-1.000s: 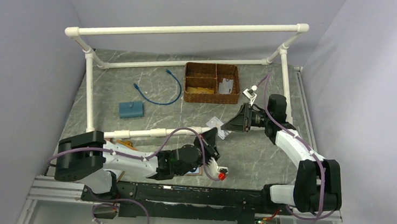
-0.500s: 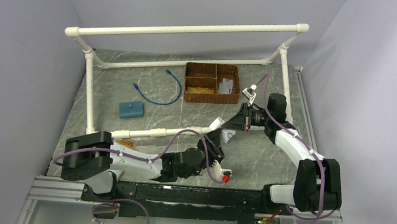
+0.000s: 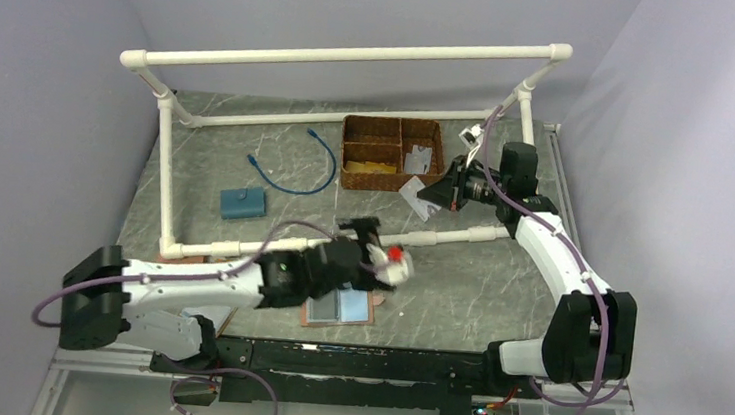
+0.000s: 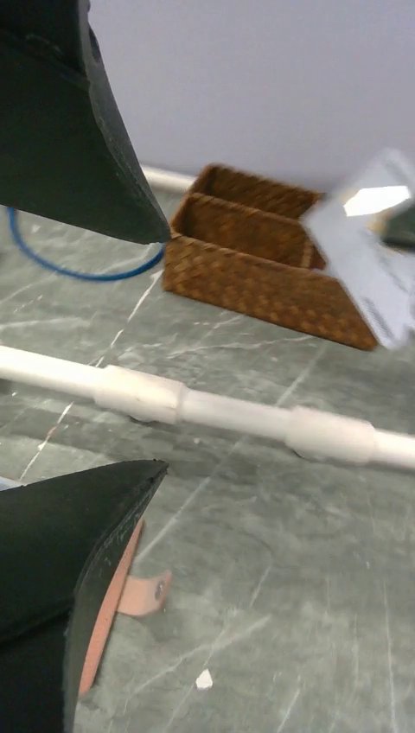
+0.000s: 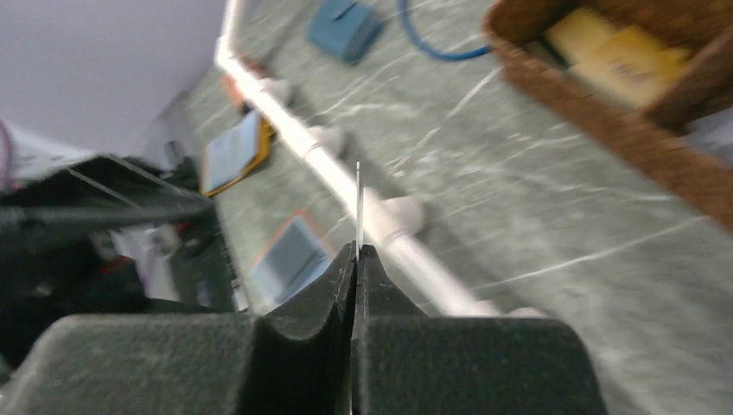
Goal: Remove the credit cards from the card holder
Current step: Place the credit card in the storage box.
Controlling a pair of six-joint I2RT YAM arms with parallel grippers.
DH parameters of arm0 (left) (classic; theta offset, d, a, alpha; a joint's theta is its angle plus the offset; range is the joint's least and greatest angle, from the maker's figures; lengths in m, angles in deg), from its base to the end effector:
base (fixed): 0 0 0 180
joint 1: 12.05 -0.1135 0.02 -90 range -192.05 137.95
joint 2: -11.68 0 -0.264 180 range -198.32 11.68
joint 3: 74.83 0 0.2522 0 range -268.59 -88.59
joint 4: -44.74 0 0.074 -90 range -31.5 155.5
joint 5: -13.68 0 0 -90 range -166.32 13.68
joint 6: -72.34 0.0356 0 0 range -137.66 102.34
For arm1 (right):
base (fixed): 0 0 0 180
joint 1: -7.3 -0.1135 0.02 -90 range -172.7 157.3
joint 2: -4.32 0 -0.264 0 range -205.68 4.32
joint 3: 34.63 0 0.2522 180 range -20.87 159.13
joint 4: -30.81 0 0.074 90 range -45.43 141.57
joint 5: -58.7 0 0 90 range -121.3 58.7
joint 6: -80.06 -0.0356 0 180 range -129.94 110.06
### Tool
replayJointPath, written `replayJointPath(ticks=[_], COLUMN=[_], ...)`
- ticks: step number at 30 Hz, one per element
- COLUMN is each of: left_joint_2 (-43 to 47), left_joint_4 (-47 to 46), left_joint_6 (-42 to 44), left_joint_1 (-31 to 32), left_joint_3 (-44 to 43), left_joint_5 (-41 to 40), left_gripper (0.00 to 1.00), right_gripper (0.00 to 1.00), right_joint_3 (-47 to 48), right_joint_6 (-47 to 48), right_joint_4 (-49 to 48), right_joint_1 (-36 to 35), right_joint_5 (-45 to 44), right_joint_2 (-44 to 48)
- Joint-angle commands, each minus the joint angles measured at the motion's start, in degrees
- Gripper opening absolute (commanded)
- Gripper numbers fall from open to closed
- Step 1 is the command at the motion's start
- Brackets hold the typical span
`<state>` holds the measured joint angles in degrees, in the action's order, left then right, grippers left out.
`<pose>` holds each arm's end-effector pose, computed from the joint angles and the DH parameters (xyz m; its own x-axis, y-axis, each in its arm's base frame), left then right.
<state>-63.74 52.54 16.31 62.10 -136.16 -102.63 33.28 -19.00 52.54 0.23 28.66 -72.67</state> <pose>0.0961 -0.2809 0.2681 0.3346 0.6553 -0.6772 0.6789 0.3308 0.6555 0.2825 0.0661 0.2839 -0.6278 0.0016 -0.7783 -0.7095 0.4102 0.5731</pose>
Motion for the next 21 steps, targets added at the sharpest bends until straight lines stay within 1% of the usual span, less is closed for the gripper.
replayJointPath(ticks=[1,4,6,8,9,12,15,18,21], left_joint_2=[8.33,12.83,14.6,15.79,16.5,19.6,22.31,24.18,25.35], left_joint_4=[13.31,12.9,16.17,19.27,19.83,17.64,18.45,17.72,17.5], left_joint_6=[-21.14,-24.76,-26.03,-25.59,-25.13,-23.82,-22.83,-21.68,-21.17], left_joint_1=[-12.29,-18.21,-22.14,-24.96,-25.73,-26.97,-27.35,-27.6,-27.83], left_joint_3=[-1.75,-2.57,-5.34,-6.33,-5.72,-1.23,-0.77,0.04,0.49], left_joint_5=[13.5,14.63,17.0,16.62,14.63,8.18,6.2,4.97,3.44], left_gripper=[0.99,1.0,0.99,0.99,0.99,1.0,1.0,1.0,0.99], right_gripper=[0.0,0.0,0.0,0.0,0.0,0.0,0.0,0.0,0.0], right_joint_3=[4.61,7.28,9.29,10.94,11.86,15.05,18.43,22.07,23.93], right_joint_6=[5.04,3.1,2.19,-0.3,-1.56,-2.99,-1.28,-2.46,-3.55], right_joint_4=[-7.08,-11.79,-14.37,-16.68,-17.7,-18.84,-19.04,-18.2,-17.29], right_joint_1=[-0.05,-0.4,-0.84,-1.05,-1.1,-2.11,-4.23,-5.46,-6.55], right_joint_5=[-15.33,-20.63,-25.62,-30.66,-32.22,-35.89,-39.85,-42.52,-47.38], right_joint_2=[-3.12,-6.3,-8.65,-11.0,-12.29,-16.57,-20.95,-25.62,-28.69])
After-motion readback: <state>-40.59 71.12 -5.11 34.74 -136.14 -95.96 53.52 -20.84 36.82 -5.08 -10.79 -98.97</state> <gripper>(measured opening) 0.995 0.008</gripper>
